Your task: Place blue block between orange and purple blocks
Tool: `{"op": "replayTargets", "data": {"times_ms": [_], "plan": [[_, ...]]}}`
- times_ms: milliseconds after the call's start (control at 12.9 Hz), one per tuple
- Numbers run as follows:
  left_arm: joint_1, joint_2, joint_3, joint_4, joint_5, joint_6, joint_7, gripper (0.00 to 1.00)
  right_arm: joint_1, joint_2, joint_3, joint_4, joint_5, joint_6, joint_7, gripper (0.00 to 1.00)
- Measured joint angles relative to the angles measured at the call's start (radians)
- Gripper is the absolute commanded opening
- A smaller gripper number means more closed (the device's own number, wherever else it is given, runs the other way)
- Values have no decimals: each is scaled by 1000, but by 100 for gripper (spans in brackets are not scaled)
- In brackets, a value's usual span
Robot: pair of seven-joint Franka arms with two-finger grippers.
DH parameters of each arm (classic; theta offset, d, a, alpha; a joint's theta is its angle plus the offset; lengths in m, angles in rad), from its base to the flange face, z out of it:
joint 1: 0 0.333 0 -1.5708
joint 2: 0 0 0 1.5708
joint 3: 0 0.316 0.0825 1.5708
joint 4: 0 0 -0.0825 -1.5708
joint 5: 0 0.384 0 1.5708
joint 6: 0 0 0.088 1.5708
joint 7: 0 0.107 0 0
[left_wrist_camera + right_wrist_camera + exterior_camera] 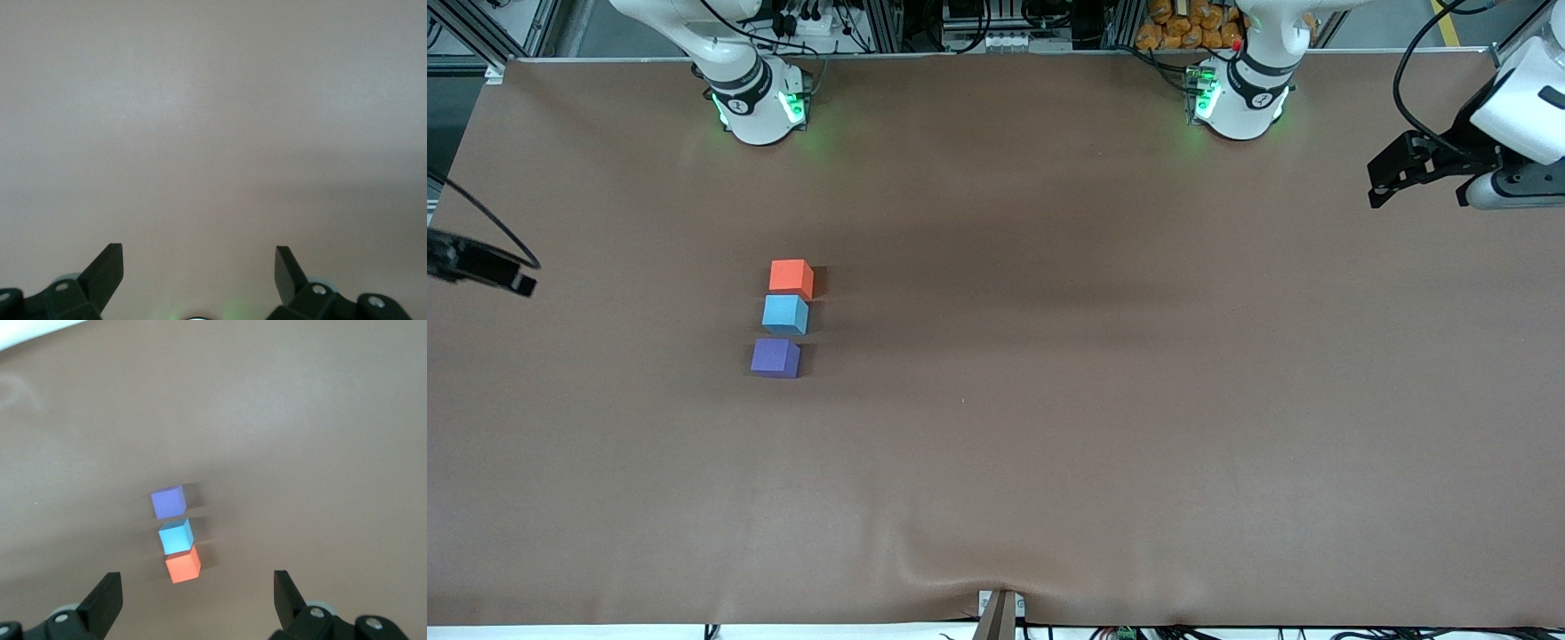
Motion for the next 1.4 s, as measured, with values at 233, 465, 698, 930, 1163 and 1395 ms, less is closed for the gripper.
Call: {"op": "replayTargets", "data": {"times_ms": [233, 465, 698, 930, 1163, 1395], "plan": [[1, -1, -1, 0, 0, 0, 0, 100, -8, -102, -5, -84, 0, 5, 21, 100], [1, -1, -1, 1, 0, 0, 0, 100, 2, -158, 7, -194, -11, 26, 21, 100], [1, -2, -1, 1, 0, 0, 0, 100, 34, -175, 21, -243, -53, 51, 20, 100], [3, -5, 1, 1, 0, -4, 0, 100, 39, -178, 18, -241, -76, 61, -12, 100], [4, -17, 4, 1, 0, -23, 0, 100, 34, -179, 8, -217, -91, 63, -90, 100], [4, -25, 4, 2, 0, -32, 0, 100, 24, -179, 5, -209, -90, 61, -158, 100]]}}
